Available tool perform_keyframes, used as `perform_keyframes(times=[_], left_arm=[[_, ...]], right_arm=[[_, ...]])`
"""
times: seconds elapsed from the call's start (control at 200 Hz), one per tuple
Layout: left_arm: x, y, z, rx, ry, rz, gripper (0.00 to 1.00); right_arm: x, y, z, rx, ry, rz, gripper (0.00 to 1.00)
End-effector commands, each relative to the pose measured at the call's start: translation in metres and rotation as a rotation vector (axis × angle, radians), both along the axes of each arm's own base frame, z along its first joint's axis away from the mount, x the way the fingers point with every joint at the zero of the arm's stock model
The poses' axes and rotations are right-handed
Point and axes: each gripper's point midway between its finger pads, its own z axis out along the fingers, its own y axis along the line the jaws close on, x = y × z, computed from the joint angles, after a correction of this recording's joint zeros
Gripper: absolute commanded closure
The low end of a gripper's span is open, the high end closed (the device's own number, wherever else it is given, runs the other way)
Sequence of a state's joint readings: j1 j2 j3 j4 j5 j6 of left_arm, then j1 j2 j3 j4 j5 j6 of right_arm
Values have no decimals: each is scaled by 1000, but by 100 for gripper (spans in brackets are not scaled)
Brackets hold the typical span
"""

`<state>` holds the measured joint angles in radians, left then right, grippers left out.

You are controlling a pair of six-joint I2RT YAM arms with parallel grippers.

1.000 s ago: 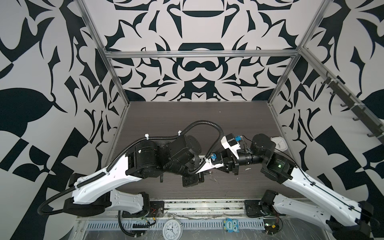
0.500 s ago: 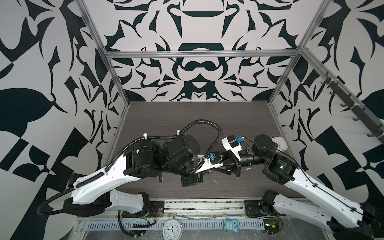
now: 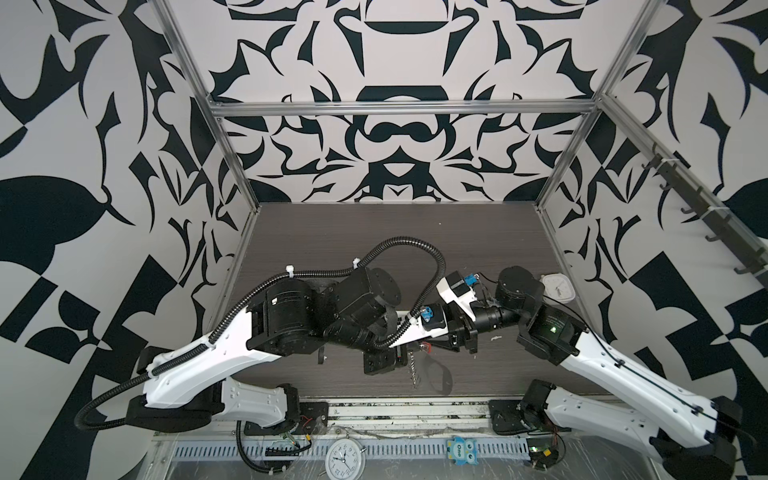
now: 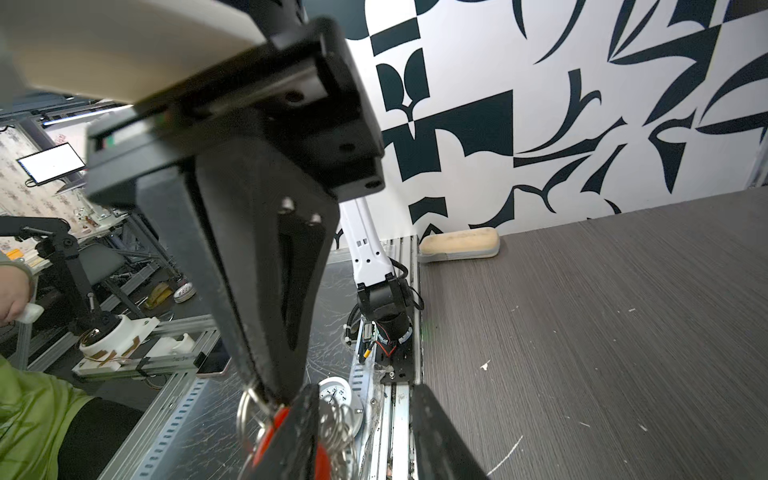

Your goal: Remove the keys from the keyring

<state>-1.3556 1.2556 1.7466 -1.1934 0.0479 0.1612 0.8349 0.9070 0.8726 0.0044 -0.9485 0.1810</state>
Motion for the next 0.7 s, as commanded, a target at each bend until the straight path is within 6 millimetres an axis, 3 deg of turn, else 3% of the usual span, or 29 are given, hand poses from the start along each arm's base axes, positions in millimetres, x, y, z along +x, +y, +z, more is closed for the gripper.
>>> perform_keyframes(times=[0.0,0.335,0.575,0.695], left_arm=[[-3,8,5,-10,-12,-13,100],[0,9,8,-25,-21,6,100],[22,3,8,-65,-94,106,100],[37,-4,18,-189,-155,177,100]], right_arm=[[-14,-5,21,77,-61,61,61],[-11,-5,21,73,-58,28,61],[31,-14,25,78,-73,-288,56],[43,-23,28,101,-81,-388,56]])
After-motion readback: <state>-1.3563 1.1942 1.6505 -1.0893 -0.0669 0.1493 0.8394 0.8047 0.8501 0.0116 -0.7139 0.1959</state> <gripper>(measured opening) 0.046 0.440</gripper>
